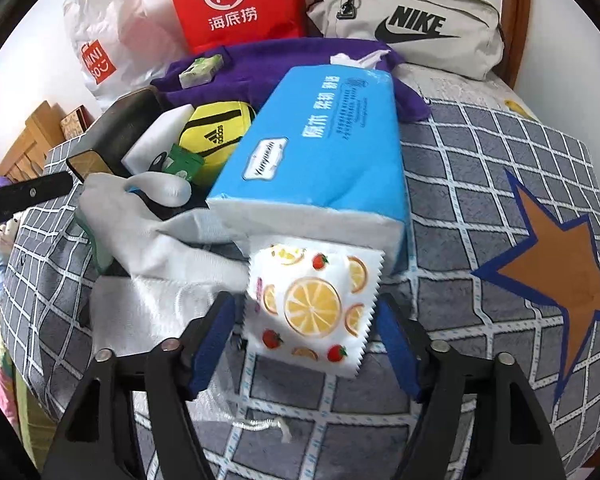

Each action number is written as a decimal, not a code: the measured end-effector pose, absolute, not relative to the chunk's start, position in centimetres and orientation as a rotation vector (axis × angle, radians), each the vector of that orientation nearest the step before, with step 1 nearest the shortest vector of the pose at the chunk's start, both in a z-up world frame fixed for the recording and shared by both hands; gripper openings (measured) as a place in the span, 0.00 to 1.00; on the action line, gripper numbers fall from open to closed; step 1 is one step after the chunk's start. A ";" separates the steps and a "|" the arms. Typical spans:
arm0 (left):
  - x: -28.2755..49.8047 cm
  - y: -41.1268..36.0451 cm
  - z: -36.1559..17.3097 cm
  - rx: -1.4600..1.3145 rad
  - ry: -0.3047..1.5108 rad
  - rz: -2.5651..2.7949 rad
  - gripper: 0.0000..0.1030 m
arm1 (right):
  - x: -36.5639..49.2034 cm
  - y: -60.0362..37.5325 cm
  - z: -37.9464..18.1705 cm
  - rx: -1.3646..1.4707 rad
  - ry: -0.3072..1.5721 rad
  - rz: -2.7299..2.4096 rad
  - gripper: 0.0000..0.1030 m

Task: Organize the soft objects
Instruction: 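Grasp the orange-slice printed packet with the right gripper, then grasp the white glove with the left gripper while the right gripper holds the packet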

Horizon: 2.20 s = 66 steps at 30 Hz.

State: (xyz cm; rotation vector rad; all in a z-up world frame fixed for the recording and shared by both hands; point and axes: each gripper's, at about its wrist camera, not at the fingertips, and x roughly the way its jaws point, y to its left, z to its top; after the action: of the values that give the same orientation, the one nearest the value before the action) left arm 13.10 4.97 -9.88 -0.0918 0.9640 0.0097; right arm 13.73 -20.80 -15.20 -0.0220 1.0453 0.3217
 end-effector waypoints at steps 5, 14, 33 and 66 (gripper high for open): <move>13.2 5.3 -10.2 -0.098 0.971 0.016 0.76 | 13.6 -19.7 -15.7 -0.079 1.015 0.295 0.73; 13.0 4.5 -10.0 -0.110 0.951 -0.036 0.76 | 13.1 -21.5 -15.1 -0.069 0.997 0.324 0.44; 15.6 -0.3 -13.3 -0.057 0.994 -0.186 0.56 | 12.5 -24.2 -13.8 0.001 0.982 0.352 0.16; 13.6 3.8 -8.5 -0.114 0.871 -0.201 0.14 | 12.5 -22.6 -12.7 -0.027 0.941 0.468 0.04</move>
State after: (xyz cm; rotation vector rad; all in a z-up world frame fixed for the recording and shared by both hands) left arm 13.64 3.85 -8.47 -0.1141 0.8713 -0.2014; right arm 12.49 -22.60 -12.65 -0.0270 0.9408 0.4684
